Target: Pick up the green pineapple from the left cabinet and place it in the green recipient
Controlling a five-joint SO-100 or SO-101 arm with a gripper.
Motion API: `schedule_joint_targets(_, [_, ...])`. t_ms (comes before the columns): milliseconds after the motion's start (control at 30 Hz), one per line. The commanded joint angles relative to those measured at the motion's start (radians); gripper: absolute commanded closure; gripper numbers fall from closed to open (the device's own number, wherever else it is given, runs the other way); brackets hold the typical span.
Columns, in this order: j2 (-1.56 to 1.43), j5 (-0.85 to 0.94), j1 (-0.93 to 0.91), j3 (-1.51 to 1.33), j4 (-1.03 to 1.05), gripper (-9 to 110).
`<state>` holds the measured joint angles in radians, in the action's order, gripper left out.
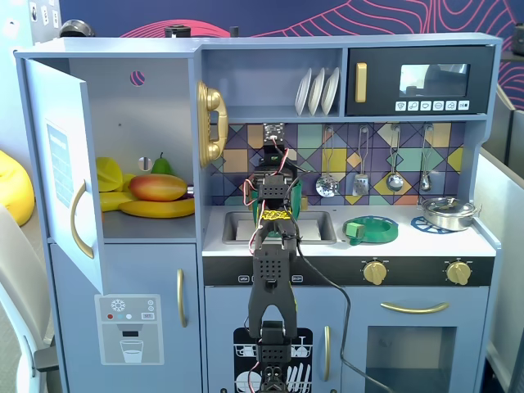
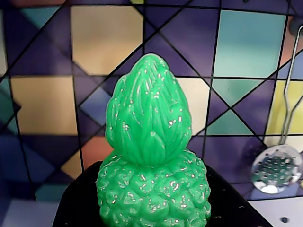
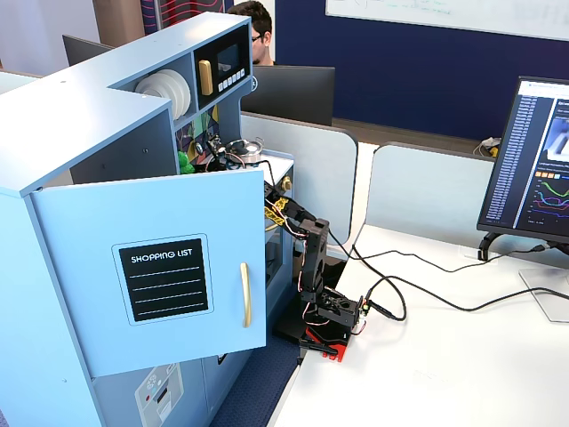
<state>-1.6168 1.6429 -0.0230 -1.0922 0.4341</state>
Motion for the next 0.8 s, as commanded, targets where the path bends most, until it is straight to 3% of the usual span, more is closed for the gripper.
schedule_joint_targets(0, [0.038,-0.048,-0.018,0.137,-0.009,100])
schedule_joint_targets(200, [0.048,-0.055,-0.021,0.129,0.003,100])
schedule_joint_targets(433, [0.031,-0.031,-0.020,0.095,0.000,72])
schedule_joint_targets(767, [-0.052,-0.028,-0.008,0.008,-0.015,66])
